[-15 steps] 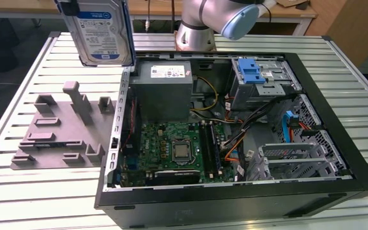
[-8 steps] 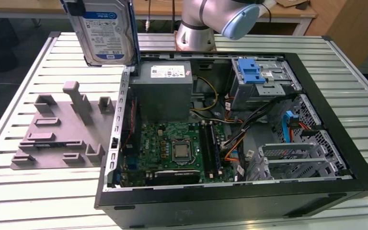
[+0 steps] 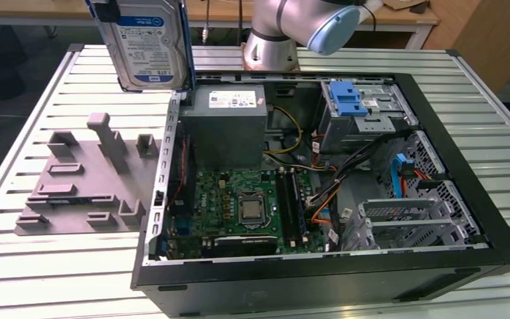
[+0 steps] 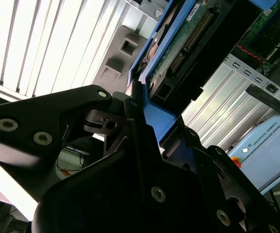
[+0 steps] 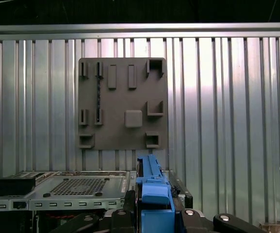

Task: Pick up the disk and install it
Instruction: 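Pick up the disk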

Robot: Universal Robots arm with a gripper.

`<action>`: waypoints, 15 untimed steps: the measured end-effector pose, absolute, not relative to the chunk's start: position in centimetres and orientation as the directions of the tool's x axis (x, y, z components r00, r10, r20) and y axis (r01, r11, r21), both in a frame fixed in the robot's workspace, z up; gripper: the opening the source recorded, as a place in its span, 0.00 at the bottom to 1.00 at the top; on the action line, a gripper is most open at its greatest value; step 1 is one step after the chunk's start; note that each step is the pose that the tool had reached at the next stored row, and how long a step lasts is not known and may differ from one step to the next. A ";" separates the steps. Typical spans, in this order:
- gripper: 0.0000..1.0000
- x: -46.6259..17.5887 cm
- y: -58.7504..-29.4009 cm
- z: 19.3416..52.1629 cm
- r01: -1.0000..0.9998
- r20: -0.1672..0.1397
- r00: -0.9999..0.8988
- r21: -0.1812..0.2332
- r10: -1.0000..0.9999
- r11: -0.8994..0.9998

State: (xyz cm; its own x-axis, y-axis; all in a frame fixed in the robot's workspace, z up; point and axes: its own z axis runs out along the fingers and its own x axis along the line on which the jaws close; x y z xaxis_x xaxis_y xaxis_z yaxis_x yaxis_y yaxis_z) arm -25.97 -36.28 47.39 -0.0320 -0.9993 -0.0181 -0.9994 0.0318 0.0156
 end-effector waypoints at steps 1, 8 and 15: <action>0.36 -26.0 -36.3 47.4 -0.999 -0.018 -0.032 0.016 -0.999 0.032; 0.36 -25.9 -36.3 47.4 -0.999 -0.018 -0.032 0.016 -0.999 0.032; 0.36 -25.4 -36.6 47.4 -0.999 -0.018 -0.032 0.016 -0.999 0.032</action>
State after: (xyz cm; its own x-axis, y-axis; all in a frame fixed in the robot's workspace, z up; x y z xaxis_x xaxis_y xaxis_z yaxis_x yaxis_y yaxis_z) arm -25.38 -36.60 47.39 -0.0320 -0.9993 -0.0182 -0.9994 0.0317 0.0156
